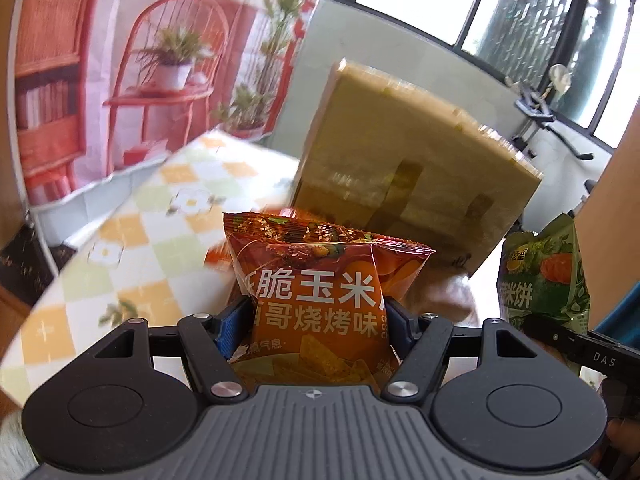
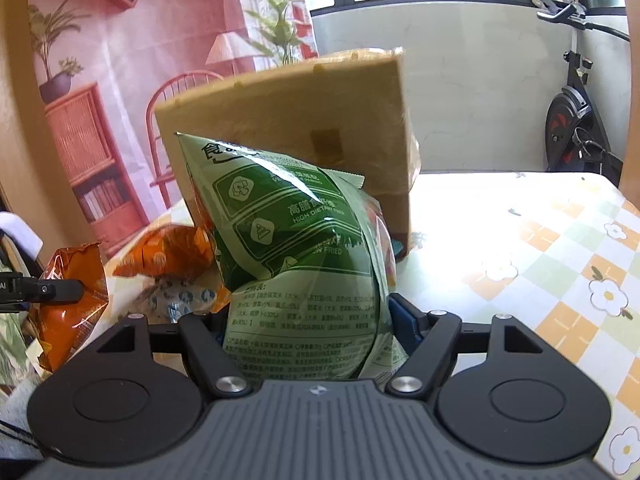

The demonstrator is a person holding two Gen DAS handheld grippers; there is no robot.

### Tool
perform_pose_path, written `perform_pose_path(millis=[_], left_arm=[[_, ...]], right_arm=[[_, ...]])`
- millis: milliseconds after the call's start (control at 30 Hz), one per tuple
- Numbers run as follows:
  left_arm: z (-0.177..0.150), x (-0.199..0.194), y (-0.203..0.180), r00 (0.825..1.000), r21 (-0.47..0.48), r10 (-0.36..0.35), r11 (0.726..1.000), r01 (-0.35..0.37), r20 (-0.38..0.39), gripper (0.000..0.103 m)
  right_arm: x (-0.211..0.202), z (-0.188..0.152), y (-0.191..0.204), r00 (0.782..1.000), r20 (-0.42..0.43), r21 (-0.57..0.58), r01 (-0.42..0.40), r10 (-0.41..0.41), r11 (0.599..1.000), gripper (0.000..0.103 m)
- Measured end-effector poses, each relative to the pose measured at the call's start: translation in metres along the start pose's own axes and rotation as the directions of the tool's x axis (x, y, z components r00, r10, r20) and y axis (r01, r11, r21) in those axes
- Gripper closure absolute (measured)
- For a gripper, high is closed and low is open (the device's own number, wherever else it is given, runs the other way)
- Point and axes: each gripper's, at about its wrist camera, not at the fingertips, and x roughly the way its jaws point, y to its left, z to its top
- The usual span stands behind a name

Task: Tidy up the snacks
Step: 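Lift both bags and carry them over the box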

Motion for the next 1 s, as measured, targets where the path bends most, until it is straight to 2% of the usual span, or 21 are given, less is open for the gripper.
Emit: perform_pose_path(millis=[133,300,567,767,1000], left_arm=[[0.030,-0.011,-0.013,0.996,0.060,-0.047,0.997,0.043,0.072,0.031],[0.075,-0.024,-0.033,0.980,0.119,-0.113,0.988,0.094,0.164,0.031],[0.139,-0.010,-0.068,0.958,0.142,-0.191,0.976,0.163,0.215,0.031],[0.178,0.025,-0.081,0.954,0.115,-0.200,0.977,0.177,0.224,0.031],[0.207,0.068,-0.098,0.966,0.140,-0.176,0.979,0.150,0.191,0.031]], right_arm=[[-0.013,0.018,-0.001,0.998,0.055,-0.002,-0.005,0.006,1.000,0.029],[-0.035,0.055,0.001,0.988,0.150,-0.020,-0.029,0.032,0.999,0.029],[-0.048,0.131,0.004,0.963,0.259,-0.058,-0.055,0.068,0.997,0.029],[-0.028,0.186,0.001,0.951,0.298,-0.069,-0.064,0.082,0.996,0.029],[0.025,0.236,-0.010,0.946,0.305,-0.008,-0.114,0.111,0.993,0.029]])
